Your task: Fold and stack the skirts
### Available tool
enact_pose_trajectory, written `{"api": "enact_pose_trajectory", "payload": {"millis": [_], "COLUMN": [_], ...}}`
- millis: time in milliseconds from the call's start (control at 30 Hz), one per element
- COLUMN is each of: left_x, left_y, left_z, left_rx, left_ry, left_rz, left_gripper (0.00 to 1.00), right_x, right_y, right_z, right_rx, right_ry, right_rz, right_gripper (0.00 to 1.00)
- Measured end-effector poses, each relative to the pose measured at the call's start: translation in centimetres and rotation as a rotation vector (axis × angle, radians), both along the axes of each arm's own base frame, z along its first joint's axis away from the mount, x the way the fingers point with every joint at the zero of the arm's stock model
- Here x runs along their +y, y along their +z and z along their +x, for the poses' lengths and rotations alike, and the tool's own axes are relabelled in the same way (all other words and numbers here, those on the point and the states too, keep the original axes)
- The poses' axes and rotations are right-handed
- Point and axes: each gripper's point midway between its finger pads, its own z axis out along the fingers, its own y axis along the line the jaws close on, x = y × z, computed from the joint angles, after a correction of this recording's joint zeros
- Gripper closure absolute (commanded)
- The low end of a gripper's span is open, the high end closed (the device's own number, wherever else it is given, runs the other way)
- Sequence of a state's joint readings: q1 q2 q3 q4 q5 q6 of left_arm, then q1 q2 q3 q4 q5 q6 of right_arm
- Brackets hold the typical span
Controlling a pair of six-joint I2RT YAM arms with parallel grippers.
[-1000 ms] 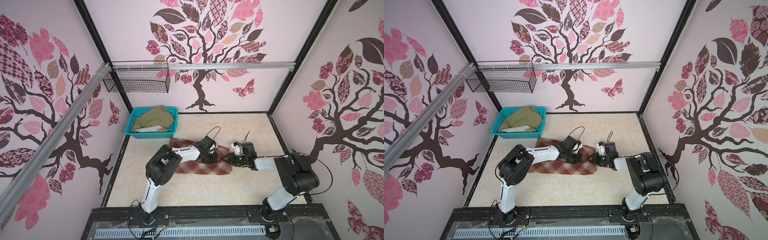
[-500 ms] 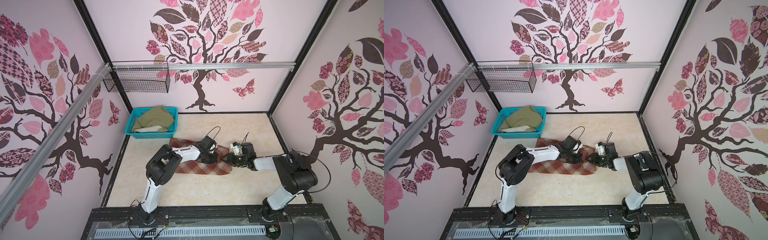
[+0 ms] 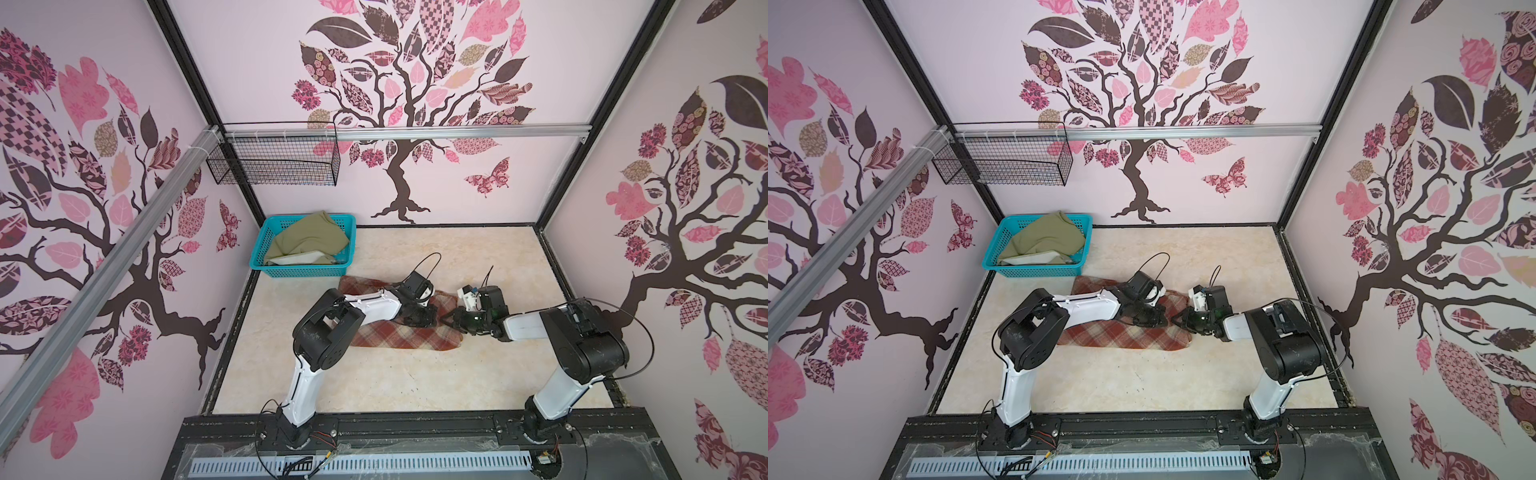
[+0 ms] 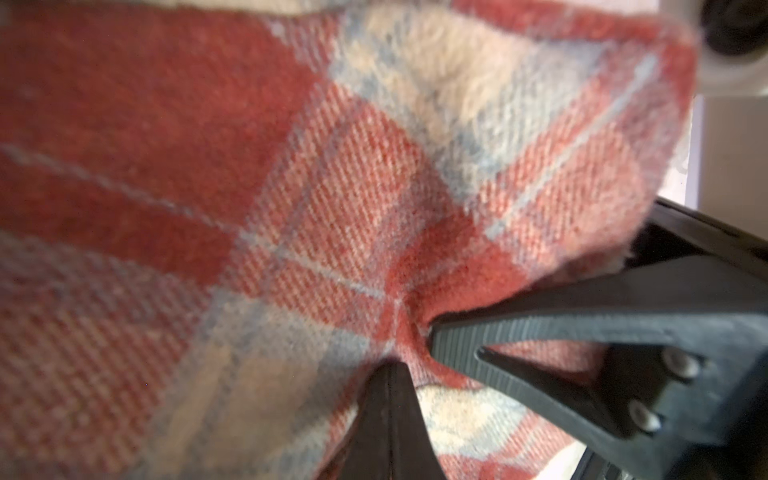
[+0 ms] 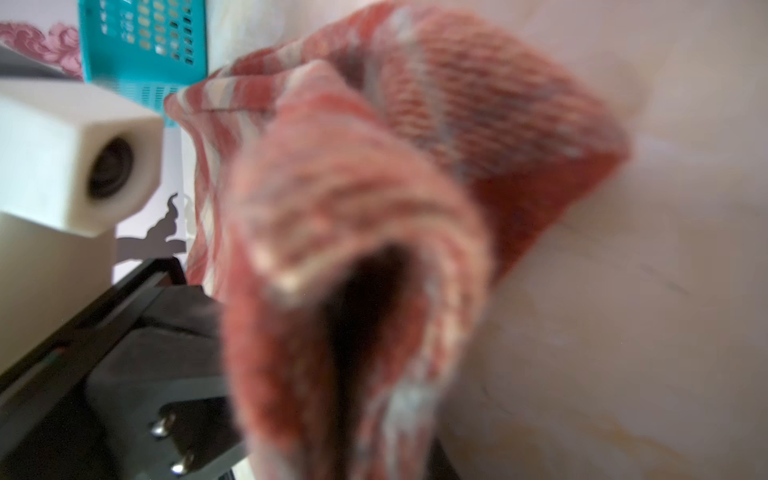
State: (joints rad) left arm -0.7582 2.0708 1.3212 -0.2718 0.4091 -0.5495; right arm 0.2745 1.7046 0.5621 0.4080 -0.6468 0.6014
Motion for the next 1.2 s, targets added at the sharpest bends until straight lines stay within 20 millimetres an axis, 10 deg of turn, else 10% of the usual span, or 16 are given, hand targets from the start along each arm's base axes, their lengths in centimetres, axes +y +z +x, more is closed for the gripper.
{"api": "enact_pose_trajectory", "payload": {"millis": [233,667,1200], "left_x": [0.8,10.7,18.1], "left_y": [0.6,5.1,1.5], "left_z": [0.4,4.8,4.3], "left_rx": [-0.019,-0.11,-0.071], "left_ry": [0.024,0.251,0.397], "left_rz": [0.006,0.007,0.079], "left_gripper": [1.0,1.0,1.0], "right_x": [-0.3,-3.6,-8.3], "right_y": [0.3,3.2,7.2], "right_z": [-0.5,1.4,4.0], "right_rx": [0.034,0.04,0.009], "right_ry": [-0.012,-0.06,-0.102], "right_rz": [-0.031,-0.243,-0.561], "right_gripper": [1.0,1.0,1.0]}}
